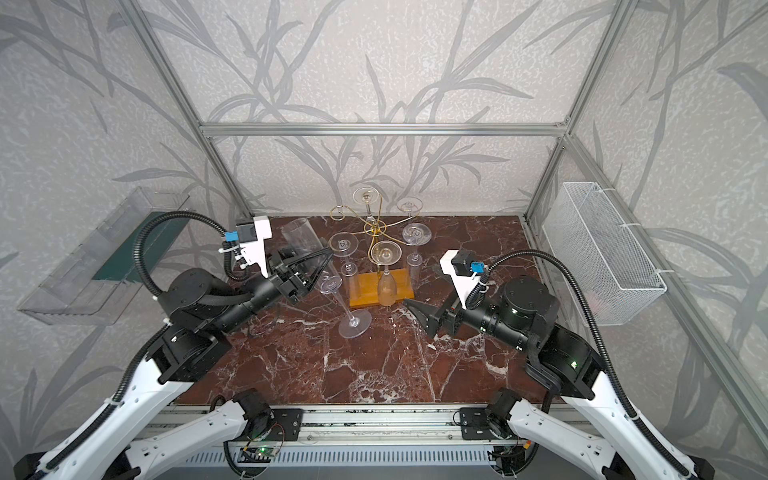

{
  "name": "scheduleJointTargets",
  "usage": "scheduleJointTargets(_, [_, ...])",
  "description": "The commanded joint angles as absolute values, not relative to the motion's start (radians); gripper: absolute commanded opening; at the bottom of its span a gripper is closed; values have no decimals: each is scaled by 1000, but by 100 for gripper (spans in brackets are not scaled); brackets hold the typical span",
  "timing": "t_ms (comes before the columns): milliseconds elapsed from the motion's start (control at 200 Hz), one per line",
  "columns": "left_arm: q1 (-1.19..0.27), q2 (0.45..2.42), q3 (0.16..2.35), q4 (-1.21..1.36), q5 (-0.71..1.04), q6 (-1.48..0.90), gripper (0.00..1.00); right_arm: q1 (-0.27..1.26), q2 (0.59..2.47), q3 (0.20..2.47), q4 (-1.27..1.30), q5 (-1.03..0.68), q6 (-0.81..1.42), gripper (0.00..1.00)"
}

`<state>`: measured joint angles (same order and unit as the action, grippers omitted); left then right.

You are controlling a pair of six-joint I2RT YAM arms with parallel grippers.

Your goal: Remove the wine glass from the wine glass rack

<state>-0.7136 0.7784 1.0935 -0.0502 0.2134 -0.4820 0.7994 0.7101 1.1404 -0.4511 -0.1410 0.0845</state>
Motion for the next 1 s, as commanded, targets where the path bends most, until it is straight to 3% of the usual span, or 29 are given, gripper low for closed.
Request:
scheduleJointTargets(0, [-716, 699, 1055, -201, 40, -388, 34, 803, 643, 1091, -418, -2, 69, 99])
scheduleJointTargets(280, [-717, 552, 922, -272, -215, -245, 35, 803, 513, 990, -410, 158, 87, 99])
scheduleJointTargets(485, [-715, 551, 845, -182, -282, -145, 36, 804, 459, 958, -406, 218, 87, 99])
scheduleJointTargets(685, [-707, 584, 739, 26, -482, -27, 36, 804, 452, 950, -426, 254, 91, 99])
scheduleJointTargets(994, [-571, 732, 608, 377, -391, -34, 38, 803, 460, 937, -429, 298, 79, 99])
